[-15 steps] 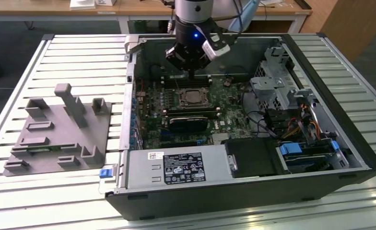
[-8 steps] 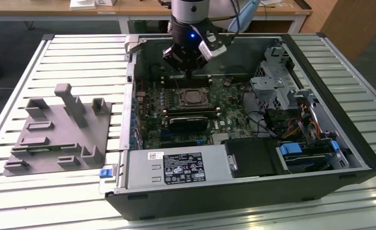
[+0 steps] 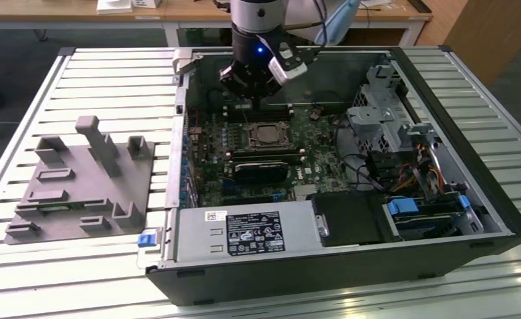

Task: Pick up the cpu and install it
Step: 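Install the first cpu locking lever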

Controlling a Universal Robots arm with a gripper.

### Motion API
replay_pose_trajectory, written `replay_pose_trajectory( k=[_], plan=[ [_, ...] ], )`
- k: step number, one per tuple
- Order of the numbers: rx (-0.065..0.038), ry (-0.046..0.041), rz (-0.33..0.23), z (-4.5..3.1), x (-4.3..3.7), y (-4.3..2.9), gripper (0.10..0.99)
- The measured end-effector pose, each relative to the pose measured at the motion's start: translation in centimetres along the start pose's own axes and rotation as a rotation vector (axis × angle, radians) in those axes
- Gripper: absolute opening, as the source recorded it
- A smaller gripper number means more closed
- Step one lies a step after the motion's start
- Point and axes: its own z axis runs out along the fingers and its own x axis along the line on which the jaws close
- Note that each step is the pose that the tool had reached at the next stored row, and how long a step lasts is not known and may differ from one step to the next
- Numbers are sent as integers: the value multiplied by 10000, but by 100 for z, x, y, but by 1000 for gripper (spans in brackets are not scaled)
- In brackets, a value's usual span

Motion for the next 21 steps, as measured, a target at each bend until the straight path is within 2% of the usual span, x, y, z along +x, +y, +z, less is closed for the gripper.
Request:
replay_pose_trajectory(
  k=[4,9,17,21],
  plan=[
    [1,0,6,1,34,3,106],
    [8,-7,263,10,103,15,106],
    [9,-6,274,26,158,25,106],
    [8,-7,275,34,213,29,106]
  ],
)
